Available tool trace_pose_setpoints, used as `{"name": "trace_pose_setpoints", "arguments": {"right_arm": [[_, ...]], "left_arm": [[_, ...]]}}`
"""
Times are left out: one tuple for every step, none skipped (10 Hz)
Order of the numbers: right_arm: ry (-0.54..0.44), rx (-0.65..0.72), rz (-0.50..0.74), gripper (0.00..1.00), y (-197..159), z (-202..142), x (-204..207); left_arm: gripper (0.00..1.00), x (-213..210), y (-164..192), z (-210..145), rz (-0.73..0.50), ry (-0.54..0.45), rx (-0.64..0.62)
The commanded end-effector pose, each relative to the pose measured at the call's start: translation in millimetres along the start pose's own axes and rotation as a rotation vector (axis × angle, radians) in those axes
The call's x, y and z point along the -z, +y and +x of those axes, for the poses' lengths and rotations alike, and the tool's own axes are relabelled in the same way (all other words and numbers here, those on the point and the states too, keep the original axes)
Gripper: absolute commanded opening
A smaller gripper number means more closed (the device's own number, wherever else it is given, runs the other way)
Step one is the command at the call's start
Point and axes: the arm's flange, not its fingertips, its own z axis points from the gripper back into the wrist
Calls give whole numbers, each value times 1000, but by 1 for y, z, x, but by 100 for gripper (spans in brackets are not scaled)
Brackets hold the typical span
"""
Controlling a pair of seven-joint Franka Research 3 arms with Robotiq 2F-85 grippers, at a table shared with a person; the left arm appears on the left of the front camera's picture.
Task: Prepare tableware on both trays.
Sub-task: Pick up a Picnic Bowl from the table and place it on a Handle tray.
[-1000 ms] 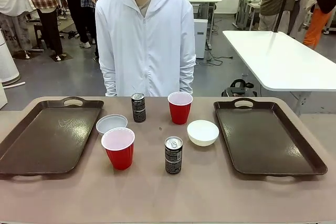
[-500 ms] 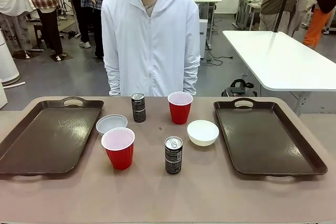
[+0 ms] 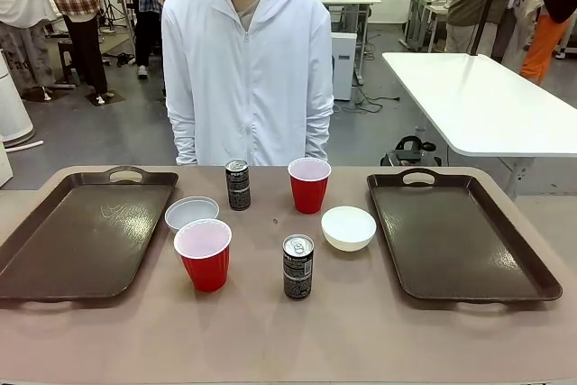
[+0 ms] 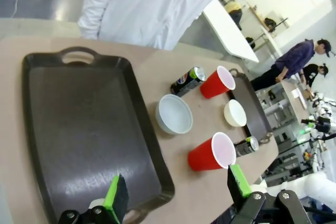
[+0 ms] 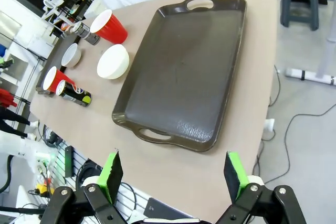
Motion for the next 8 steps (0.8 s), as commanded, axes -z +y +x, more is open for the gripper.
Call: {"name": "trace_pose_setpoints", "arguments": {"right_arm": [[-8,0,-5,100,-2,1,0],[-8,0,-5,100,-2,1,0],[-8,0,-5,100,-2,1,0],[-8,0,-5,100,-2,1,0],[-8,0,-5,100,-2,1,0],[-8,0,-5,100,-2,1,0],[-8,0,-5,100,-2,1,0],[-8,0,-5,100,-2,1,0]], "left_arm": [[100,-2,3,-1,-8,-9,7],[100,-2,3,-1,-8,-9,7],[100,-2,3,-1,-8,-9,7],[100,-2,3,-1,-8,-9,7],[100,-2,3,-1,-8,-9,7],[100,-2,3,-1,-8,-9,7],[100,-2,3,-1,-8,-9,7],[100,-2,3,-1,-8,-9,7]]}}
